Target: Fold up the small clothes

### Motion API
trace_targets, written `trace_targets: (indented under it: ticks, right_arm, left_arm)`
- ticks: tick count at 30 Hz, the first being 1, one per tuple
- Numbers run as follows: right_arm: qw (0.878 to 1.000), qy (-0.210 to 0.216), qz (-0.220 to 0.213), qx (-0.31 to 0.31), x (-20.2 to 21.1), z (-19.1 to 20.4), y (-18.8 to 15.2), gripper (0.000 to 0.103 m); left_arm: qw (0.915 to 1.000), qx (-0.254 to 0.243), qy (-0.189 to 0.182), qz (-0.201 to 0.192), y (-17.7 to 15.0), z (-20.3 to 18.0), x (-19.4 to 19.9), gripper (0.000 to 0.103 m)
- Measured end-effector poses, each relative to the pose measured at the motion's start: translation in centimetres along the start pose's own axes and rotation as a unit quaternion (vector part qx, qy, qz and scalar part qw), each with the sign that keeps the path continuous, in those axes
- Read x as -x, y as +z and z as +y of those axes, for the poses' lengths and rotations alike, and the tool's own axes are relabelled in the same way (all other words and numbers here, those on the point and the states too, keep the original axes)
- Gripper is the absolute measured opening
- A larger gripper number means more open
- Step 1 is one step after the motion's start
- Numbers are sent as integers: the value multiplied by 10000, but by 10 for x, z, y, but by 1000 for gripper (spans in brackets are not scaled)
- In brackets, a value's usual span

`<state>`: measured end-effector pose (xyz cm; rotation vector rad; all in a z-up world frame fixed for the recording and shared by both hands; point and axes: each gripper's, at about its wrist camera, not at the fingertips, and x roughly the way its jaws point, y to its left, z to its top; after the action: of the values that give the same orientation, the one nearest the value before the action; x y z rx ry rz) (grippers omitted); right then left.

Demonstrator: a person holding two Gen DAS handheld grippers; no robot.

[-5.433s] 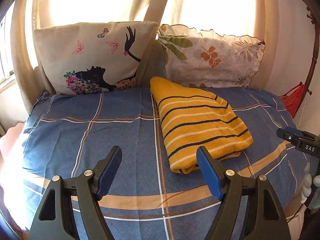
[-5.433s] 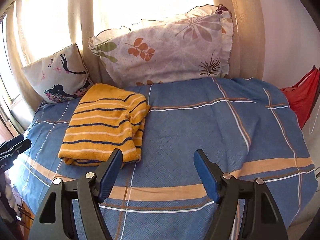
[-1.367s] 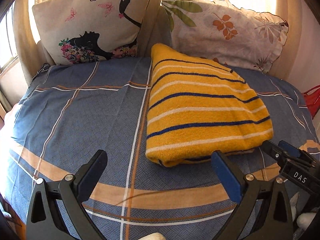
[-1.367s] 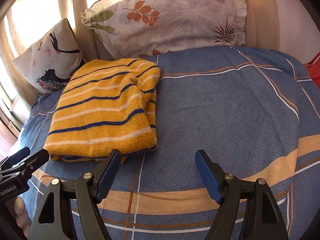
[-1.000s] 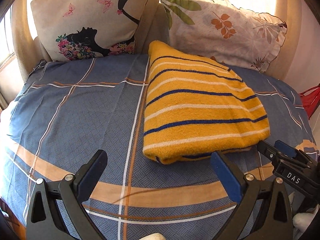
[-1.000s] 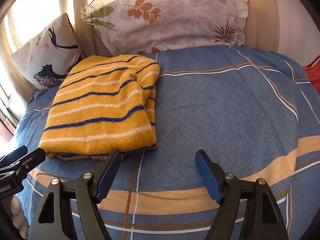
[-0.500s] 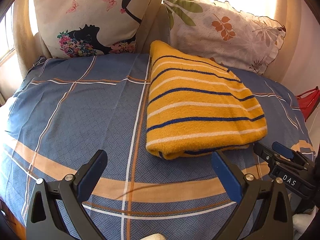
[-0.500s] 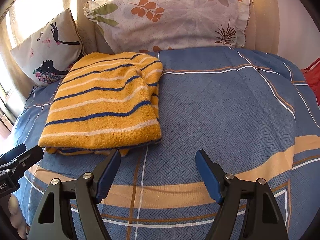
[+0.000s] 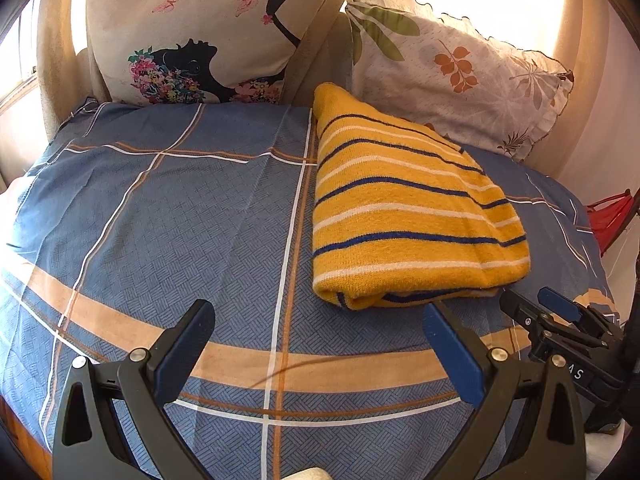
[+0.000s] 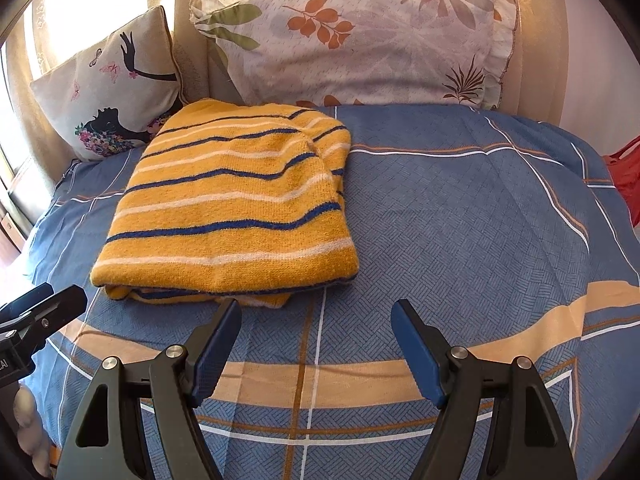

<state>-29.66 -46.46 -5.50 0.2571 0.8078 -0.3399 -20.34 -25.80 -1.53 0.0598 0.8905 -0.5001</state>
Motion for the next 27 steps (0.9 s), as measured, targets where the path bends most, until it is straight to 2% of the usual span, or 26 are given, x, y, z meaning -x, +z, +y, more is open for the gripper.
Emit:
trace_targets:
  ticks: [16, 27]
  right_arm:
    - [9984, -168, -165, 512, 13, 39, -5, 82]
    - [9956, -227, -224, 878, 20, 66, -13, 82]
  left_arm:
    - [9993, 338, -160, -77, -10, 31, 16, 103]
    - [9985, 474, -129, -244, -21, 46, 33, 103]
